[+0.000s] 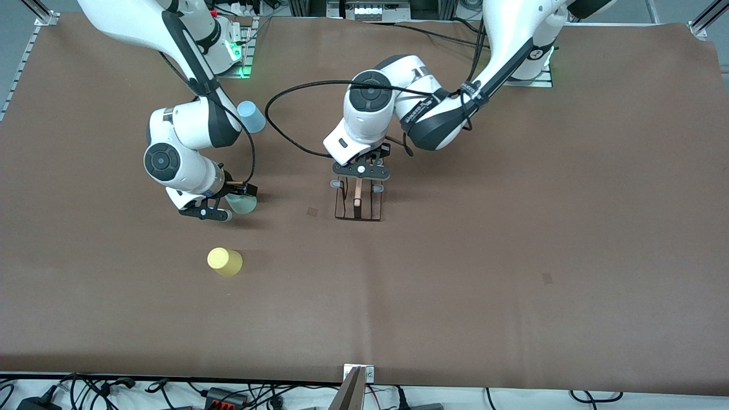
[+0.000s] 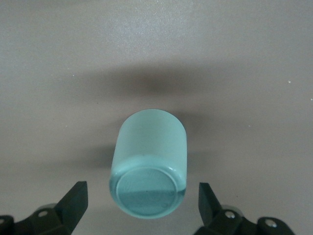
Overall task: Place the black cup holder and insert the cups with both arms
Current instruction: 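Place the holder with the left gripper while the right gripper grasps the cup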
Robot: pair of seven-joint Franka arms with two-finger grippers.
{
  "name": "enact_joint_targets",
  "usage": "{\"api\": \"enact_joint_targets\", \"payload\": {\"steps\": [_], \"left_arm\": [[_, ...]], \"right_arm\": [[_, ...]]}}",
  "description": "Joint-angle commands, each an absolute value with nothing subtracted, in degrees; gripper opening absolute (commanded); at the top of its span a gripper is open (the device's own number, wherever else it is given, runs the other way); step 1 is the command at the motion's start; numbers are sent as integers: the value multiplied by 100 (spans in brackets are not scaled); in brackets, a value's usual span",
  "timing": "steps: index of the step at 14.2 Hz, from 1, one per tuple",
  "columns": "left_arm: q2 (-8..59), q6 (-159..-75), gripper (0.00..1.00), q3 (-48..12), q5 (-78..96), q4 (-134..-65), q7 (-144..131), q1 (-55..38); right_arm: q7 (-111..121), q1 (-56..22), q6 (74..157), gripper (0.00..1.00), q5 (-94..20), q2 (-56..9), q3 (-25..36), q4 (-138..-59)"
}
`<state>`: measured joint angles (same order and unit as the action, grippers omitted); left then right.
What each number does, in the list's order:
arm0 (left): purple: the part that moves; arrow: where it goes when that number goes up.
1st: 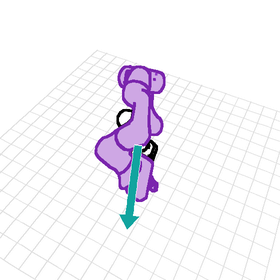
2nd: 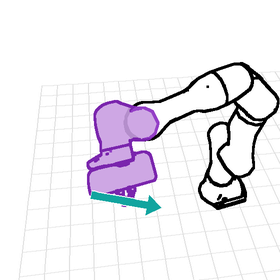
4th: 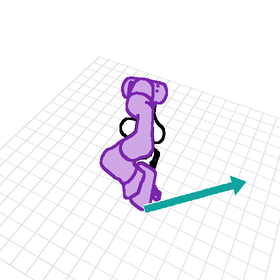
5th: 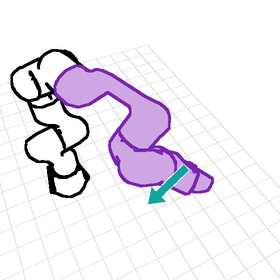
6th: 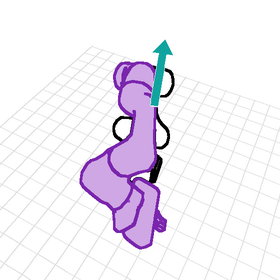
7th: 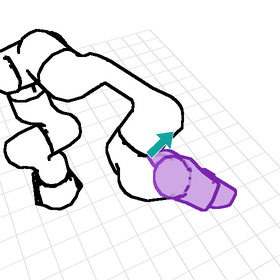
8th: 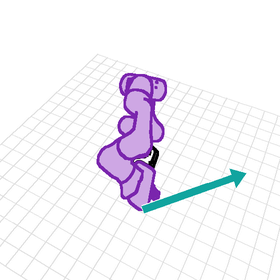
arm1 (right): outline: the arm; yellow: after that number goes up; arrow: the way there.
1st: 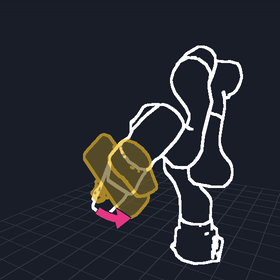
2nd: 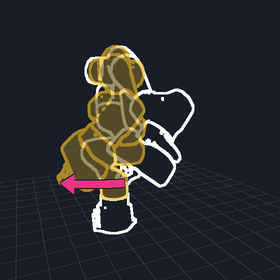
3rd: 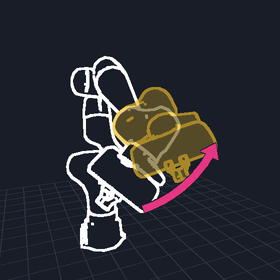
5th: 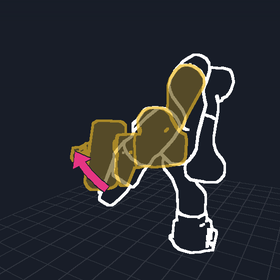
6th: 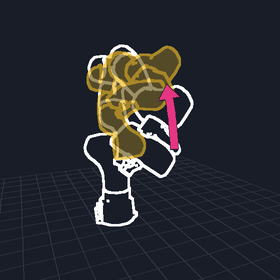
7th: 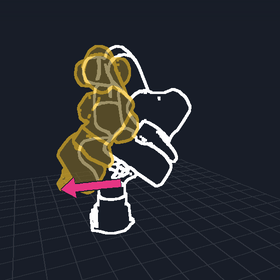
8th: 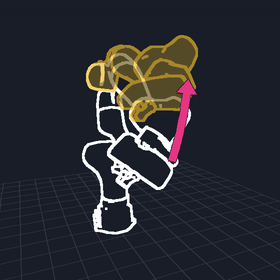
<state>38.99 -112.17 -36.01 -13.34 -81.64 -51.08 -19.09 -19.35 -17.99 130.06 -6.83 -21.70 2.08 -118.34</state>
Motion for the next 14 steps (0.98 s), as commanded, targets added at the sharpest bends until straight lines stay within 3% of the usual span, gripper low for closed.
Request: {"api": "enact_joint_targets", "payload": {"steps": [1, 2, 3, 8, 9, 10, 12, 14], "left_arm": [[4060, -11136, 21, -3568, -1512, -7910, -5203, -1986], [4061, -11136, 52, -3568, -1486, -7910, -5229, -1969], [4017, -11110, 100, -3568, -1529, -7901, -5229, -1934], [3104, -10197, 100, -3630, -1521, -7875, -5098, -1364], [2972, -9987, 100, -3604, -1529, -7892, -5072, -1267], [2936, -9784, 100, -3569, -1547, -7901, -5045, -1179], [2918, -9686, 100, -3638, -1547, -7919, -4879, -592], [2909, -9633, 100, -3630, -1521, -7928, -4134, -203]], "right_arm": [[-2004, -1802, 13139, 100, -668, -2223, 211, -11874], [-2004, -1793, 13218, 100, -668, -2241, 211, -11874], [-1995, -1793, 13236, 100, -668, -2241, 211, -11874], [-1995, -1784, 13289, 100, -668, -2312, 220, -11856], [-1995, -1784, 13289, 93, -659, -2312, 228, -11856], [-1986, -1784, 13289, 79, -659, -2312, 229, -11856], [-1978, -1793, 13263, 45, -659, -2312, 229, -11830], [-1934, -1819, 13149, 26, -659, -2285, 237, -11620]]}}
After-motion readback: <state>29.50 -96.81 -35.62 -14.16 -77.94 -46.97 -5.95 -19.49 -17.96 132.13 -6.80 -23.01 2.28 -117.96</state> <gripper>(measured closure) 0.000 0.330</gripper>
